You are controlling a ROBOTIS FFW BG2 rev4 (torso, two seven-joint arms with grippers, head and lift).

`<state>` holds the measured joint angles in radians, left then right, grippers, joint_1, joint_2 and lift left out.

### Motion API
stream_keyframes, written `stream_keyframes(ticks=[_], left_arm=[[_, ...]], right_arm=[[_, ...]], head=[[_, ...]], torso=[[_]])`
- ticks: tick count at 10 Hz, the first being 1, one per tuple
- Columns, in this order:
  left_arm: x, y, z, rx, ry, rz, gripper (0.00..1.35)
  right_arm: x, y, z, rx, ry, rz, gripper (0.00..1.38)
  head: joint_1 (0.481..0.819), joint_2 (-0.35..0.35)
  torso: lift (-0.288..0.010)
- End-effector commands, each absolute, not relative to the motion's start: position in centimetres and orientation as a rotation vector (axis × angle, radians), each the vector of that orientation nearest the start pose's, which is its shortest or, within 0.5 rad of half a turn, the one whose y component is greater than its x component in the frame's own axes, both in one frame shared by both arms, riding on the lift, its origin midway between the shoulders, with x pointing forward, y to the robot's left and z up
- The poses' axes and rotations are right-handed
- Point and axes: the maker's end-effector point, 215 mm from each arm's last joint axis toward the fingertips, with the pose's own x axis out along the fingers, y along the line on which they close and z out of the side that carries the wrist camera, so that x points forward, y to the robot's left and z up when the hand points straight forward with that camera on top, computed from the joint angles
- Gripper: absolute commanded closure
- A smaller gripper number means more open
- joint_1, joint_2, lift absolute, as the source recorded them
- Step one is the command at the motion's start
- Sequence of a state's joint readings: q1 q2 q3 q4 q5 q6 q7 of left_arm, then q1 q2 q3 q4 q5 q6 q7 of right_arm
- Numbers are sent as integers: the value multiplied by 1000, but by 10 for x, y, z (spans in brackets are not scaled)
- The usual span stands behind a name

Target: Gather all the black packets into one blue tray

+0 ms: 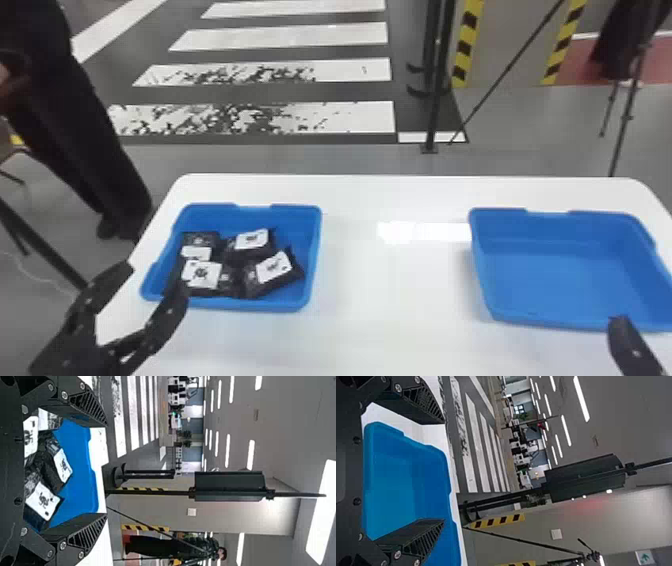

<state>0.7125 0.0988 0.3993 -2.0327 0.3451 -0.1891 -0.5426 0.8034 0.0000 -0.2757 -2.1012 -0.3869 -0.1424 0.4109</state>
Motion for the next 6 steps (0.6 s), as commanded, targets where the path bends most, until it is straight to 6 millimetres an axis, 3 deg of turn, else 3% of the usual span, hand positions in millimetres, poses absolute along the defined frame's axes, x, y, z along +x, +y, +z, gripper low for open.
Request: stream_keyframes(ticks=[1, 4, 6], left_arm=[[319, 335, -322, -70, -13, -189, 249], [279, 334, -319, -107, 9, -136, 266], [270, 343, -305, -20, 15, -101, 282]], right_arm=[[320, -313, -359, 158, -1, 91, 154], [290, -320, -375, 88, 63, 50, 150], [288, -323, -367, 63, 48, 37, 151]], head=[[695, 80], [695, 27], [695, 29]], torso=[[-110], [-110], [-110]])
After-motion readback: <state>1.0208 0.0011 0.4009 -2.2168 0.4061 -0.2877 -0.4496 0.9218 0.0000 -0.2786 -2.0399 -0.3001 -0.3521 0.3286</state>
